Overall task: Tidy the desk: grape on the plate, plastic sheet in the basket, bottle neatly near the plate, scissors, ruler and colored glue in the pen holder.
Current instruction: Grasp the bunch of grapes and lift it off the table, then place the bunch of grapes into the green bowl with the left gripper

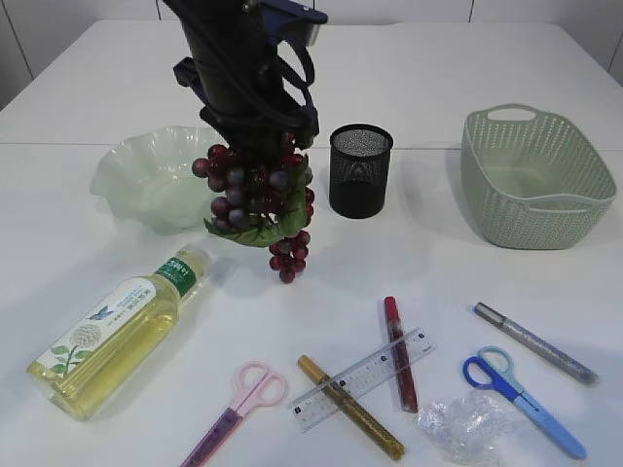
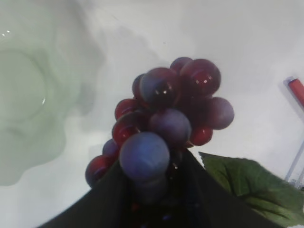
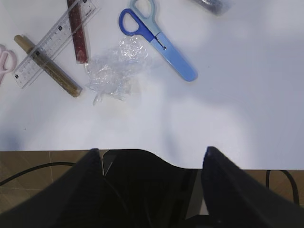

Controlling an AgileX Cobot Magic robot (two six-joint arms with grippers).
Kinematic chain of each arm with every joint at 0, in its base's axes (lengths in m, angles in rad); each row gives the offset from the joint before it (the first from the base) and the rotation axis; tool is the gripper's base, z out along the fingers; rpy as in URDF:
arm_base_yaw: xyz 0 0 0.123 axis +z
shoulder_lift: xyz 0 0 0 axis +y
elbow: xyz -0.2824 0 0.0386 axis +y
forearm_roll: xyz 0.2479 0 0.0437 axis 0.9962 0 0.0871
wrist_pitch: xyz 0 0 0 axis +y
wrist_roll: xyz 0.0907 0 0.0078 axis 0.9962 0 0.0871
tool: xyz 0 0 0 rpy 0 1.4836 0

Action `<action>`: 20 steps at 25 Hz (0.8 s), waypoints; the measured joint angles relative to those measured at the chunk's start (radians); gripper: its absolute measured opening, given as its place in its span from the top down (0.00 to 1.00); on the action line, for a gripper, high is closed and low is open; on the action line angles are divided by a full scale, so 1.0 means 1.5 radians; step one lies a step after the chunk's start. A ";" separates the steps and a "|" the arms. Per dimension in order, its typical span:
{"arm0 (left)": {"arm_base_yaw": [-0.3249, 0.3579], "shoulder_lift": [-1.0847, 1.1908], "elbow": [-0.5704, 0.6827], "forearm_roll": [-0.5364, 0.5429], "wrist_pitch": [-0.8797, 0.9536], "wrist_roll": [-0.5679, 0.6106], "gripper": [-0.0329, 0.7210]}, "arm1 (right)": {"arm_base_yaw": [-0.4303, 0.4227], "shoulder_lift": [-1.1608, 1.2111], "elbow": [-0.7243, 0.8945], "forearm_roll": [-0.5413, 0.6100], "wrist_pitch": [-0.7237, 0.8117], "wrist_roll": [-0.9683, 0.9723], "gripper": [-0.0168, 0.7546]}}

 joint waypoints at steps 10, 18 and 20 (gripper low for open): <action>0.000 -0.087 -0.001 0.027 0.006 -0.014 0.66 | 0.000 0.000 0.000 -0.001 0.000 0.000 0.31; 0.040 -0.129 -0.001 0.053 0.010 -0.034 0.65 | 0.000 0.000 0.000 -0.004 0.007 0.000 0.31; 0.056 -0.139 -0.001 0.053 0.010 -0.035 0.65 | 0.000 0.000 0.000 -0.004 0.008 0.000 0.31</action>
